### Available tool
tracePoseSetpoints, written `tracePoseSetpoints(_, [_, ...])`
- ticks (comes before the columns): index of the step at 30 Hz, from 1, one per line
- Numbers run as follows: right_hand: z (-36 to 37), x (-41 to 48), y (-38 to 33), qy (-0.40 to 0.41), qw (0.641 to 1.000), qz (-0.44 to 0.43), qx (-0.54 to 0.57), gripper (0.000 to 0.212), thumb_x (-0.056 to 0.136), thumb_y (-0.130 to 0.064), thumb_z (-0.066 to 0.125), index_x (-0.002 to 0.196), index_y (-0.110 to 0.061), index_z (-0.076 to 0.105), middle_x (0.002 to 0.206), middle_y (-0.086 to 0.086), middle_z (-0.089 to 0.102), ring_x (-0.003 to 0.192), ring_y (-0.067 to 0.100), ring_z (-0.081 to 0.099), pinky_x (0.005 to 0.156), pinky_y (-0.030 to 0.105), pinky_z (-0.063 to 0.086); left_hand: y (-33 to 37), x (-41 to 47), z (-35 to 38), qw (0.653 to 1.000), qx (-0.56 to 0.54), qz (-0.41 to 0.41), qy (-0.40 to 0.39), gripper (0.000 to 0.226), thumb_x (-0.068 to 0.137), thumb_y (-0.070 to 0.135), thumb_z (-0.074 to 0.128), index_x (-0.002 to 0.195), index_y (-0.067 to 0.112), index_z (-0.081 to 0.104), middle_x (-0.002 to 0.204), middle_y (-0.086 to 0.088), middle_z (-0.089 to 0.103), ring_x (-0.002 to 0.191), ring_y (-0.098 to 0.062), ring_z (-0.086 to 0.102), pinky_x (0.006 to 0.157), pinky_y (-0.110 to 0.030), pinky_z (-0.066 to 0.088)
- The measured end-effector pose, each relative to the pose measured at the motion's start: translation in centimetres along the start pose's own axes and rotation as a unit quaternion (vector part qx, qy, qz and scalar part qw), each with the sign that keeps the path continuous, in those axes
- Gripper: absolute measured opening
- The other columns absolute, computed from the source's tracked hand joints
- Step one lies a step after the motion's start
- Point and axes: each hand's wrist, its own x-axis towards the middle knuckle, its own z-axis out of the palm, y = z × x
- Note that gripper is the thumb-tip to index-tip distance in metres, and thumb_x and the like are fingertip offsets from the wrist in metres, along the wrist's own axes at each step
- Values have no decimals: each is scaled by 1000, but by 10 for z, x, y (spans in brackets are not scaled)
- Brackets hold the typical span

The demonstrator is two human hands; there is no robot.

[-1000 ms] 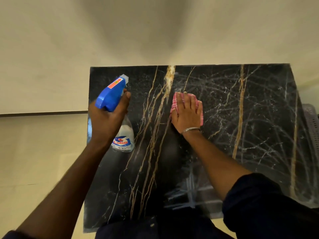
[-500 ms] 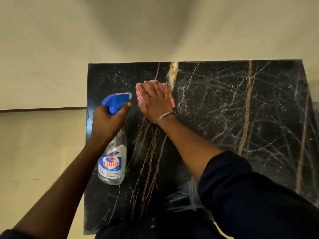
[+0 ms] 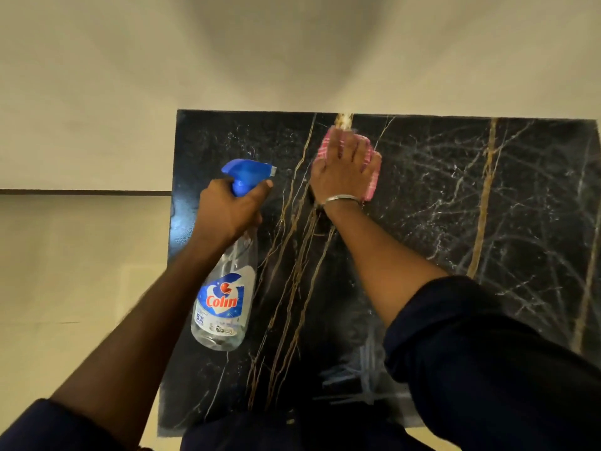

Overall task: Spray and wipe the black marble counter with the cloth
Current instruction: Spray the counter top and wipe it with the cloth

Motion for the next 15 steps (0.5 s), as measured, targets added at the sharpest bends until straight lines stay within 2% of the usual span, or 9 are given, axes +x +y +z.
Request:
tracePoseSetpoints(4, [-6,11,-27,-27,990,-135,-44,66,101,-47,24,158,-24,0,166,7,5,151,36,2,119,60,1,-3,-3,0,1000,-1,-18,8,38,92,44,64,101,6,63,69,-6,68,55,-13,65,59,-29,52])
tracePoseSetpoints(7, [-16,27,9,-29,963,-249,-99,65,100,-49,23,158,-27,5,165,5,14,151,32,8,120,57,6,-3,-3,2,1000,-8,-19,4,39,92,44,64,102,6,63,70,-5,68,56,-13,65,59,-29,52])
tracePoseSetpoints(8, [-18,35,29,-25,959,-259,-111,64,100,-50,21,158,-28,6,164,6,15,151,32,9,121,56,7,-3,-3,3,1000,-8,-20,5,38,92,44,64,101,7,63,70,-5,68,55,-11,65,58,-28,52])
tracePoseSetpoints(9, [-21,44,52,-17,966,-235,-109,63,99,-50,20,158,-28,7,164,6,15,151,32,9,121,56,7,-3,-4,4,1000,-7,-19,8,37,92,45,64,100,9,63,70,-4,68,54,-9,65,58,-27,52])
tracePoseSetpoints(12, [-30,59,107,7,993,-82,-81,63,98,-46,17,158,-28,8,165,6,15,151,32,9,120,57,10,-4,-7,2,1000,-16,-13,17,36,92,45,64,99,10,63,69,-4,68,56,-10,66,59,-29,54])
tracePoseSetpoints(15, [-26,56,90,16,998,48,-27,64,98,-41,26,158,-26,10,165,6,12,151,33,6,119,58,4,-6,-12,-4,999,-27,-20,22,33,91,45,64,93,12,62,66,-5,68,56,-14,66,63,-34,56])
